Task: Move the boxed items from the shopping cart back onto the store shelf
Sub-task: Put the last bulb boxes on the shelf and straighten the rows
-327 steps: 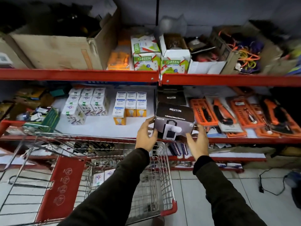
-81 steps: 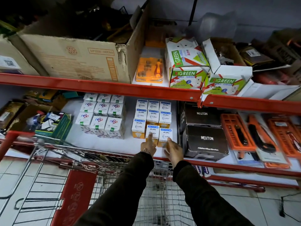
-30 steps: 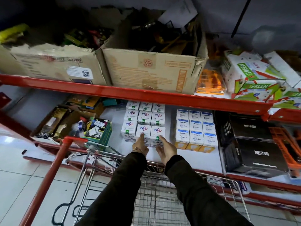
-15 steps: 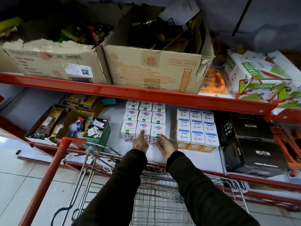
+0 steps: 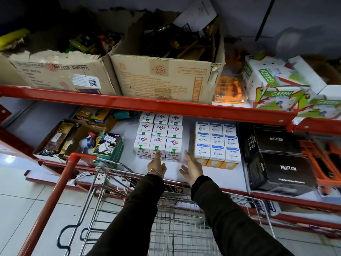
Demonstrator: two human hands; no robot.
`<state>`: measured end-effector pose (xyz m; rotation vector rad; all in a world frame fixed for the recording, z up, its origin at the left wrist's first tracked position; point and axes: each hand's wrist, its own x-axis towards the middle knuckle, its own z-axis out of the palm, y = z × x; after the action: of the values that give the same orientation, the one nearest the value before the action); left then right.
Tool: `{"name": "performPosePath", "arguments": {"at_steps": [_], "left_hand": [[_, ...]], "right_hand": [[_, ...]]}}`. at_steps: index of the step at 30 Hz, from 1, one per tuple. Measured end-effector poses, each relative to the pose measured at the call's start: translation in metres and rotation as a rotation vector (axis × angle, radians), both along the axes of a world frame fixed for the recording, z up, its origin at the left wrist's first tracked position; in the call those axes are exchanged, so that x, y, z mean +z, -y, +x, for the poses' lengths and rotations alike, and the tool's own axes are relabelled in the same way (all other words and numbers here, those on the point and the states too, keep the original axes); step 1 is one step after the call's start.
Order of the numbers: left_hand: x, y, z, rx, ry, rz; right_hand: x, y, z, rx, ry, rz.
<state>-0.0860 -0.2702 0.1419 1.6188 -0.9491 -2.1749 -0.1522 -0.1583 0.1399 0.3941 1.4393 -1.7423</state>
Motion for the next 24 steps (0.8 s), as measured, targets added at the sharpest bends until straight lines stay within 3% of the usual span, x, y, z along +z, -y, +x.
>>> {"name": "performPosePath", "arguments": {"at_steps": [8, 15, 20, 24], "left_hand": [[0.005, -0.106, -0.003, -0.012, -0.129, 0.075], [0.008, -0.227, -0.039, -0.300, -0.138, -0.009], [0.001, -0.290, -0.082, -0.523, -0.080, -0.154], [0.019, -0.322, -0.108, -0.633, -0.057, -0.261]], "right_hand": [[-0.009, -0.124, 0.002, -0.377, 0.190, -0.074], [-0.007, -0.257, -0.042, -0.789, 0.085, 0.122], [-0.078, -0.333, -0.116, -0.826, -0.088, 0.253], [0.005, -0.339, -0.108, -0.602, -0.105, 0.180]]}}
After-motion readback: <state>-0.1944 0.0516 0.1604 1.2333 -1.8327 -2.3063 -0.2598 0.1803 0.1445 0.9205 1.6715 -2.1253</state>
